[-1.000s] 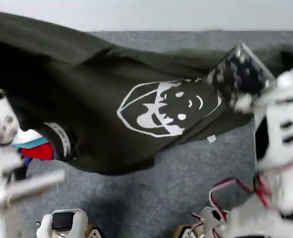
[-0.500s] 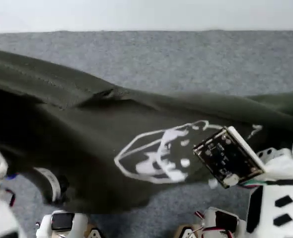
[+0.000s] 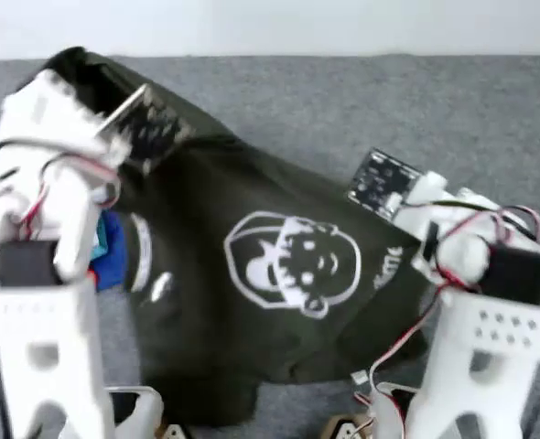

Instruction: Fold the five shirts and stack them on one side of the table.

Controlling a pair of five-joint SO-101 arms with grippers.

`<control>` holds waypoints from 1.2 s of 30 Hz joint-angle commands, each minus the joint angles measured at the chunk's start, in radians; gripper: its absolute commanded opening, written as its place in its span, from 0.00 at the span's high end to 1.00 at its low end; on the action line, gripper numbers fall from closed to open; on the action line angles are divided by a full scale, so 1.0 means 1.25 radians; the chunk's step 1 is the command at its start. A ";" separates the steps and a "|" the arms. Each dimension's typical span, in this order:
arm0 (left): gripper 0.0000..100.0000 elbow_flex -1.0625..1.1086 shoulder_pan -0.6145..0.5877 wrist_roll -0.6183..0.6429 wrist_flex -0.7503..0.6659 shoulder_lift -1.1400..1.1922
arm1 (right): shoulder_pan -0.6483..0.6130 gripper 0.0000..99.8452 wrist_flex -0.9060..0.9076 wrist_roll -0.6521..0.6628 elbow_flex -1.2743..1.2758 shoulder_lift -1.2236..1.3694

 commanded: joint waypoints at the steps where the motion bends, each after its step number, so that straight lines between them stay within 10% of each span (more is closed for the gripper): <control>1: 0.99 0.001 0.000 0.007 -0.117 0.118 | -0.006 0.99 -0.195 0.002 0.069 0.062; 15: 0.99 -0.091 -0.002 0.002 -0.322 0.460 | -0.002 0.99 -0.713 0.004 -0.034 0.562; 36: 0.99 -0.234 0.023 -0.037 -0.155 0.559 | -0.020 0.86 -0.404 -0.066 -0.614 1.016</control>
